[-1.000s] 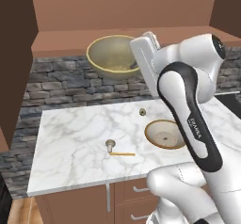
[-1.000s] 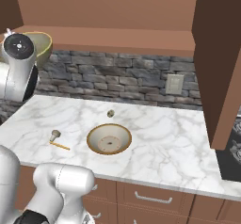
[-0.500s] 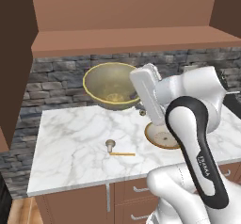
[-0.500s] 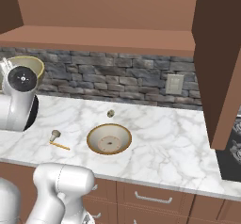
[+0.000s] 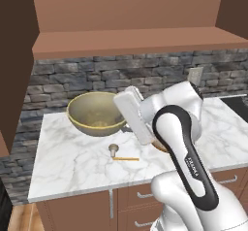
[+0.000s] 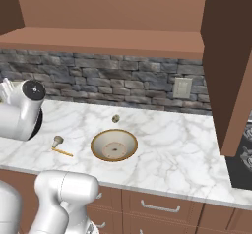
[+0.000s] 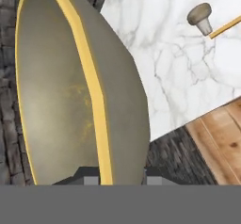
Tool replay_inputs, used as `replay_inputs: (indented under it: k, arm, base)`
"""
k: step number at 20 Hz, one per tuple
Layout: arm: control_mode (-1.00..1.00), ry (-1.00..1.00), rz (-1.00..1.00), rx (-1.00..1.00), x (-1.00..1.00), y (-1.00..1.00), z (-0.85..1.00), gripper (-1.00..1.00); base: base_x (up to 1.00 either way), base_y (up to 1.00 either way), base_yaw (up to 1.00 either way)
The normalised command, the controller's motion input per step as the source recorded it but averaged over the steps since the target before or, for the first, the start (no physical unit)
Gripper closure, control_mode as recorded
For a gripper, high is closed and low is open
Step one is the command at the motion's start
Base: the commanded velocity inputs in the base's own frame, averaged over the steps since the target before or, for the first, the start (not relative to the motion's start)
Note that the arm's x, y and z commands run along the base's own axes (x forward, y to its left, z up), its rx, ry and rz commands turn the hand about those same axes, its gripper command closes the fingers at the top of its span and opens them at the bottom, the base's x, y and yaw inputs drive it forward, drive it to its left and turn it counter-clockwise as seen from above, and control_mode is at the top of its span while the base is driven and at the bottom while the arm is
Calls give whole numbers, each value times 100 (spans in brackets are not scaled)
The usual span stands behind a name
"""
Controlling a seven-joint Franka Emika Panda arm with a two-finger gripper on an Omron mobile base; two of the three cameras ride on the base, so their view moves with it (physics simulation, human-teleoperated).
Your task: Pick both bowls and place them on the counter. Then place the mushroom in one bowl and place the cream cheese stick in the other bowl.
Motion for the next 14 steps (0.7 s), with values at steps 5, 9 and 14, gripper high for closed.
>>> replay_inputs:
  k: [5, 9, 14]
  arm:
    - [-100, 14, 12, -2, -2, 29, -44, 100]
    - [-100, 16, 6, -2, 11, 53, -46, 100]
    - [-100, 12, 4, 0, 41, 55, -48, 100]
  base:
    - [0, 0, 0]
    - [0, 0, 0]
    - [0, 0, 0]
